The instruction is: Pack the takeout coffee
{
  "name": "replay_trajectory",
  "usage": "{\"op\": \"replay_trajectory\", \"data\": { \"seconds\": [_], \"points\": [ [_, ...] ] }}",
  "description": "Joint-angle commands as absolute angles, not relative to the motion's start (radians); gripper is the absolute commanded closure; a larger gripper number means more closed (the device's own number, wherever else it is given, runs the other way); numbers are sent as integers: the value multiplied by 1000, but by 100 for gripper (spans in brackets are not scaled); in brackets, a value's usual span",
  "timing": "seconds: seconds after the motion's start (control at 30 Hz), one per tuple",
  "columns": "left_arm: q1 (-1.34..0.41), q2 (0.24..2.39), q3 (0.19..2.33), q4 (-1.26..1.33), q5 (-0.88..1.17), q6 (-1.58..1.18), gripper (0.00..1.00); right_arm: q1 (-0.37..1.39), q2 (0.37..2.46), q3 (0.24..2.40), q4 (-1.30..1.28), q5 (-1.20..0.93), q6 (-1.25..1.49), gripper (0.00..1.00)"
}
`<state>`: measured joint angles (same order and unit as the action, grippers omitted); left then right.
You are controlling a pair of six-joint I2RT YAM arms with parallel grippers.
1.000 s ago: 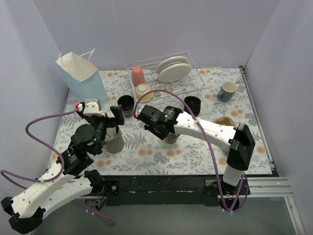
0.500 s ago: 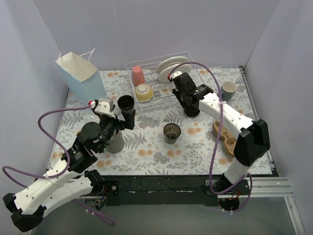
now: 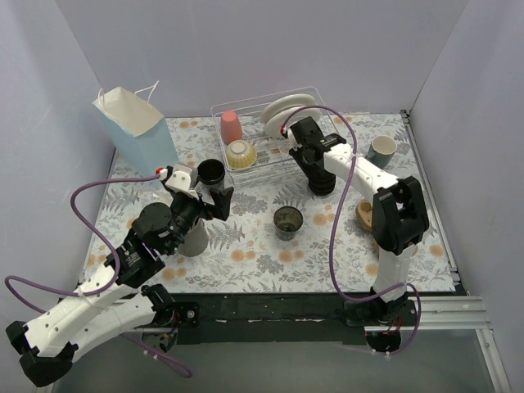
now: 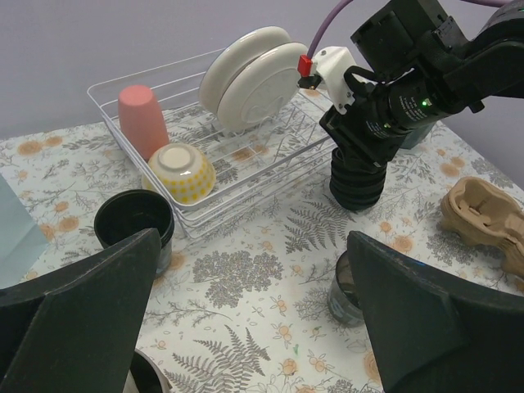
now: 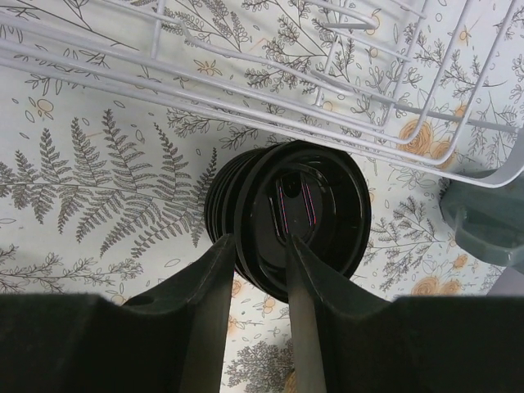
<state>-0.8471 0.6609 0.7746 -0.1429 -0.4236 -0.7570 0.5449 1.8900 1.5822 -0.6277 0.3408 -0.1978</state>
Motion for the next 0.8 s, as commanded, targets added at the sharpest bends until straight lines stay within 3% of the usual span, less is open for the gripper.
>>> {"op": "replay_trajectory", "data": {
  "seconds": [0.0,0.27,0.47,0.77],
  "points": [
    [-842,653,764,-146,-408,-739,2,540,1913,1624,-617,310,-213,60],
    [-842,655,765,-150,-414,-733,2,538,1942,1623,-621,317,-213,61],
    [-844,652,761,-149,-417,-730,2,538,1928,1617,-621,334,-212,81],
    [-844,660,759,-150,-411,-732,2,538,1858,1612,-632,321,-190,89]
  ]
}}
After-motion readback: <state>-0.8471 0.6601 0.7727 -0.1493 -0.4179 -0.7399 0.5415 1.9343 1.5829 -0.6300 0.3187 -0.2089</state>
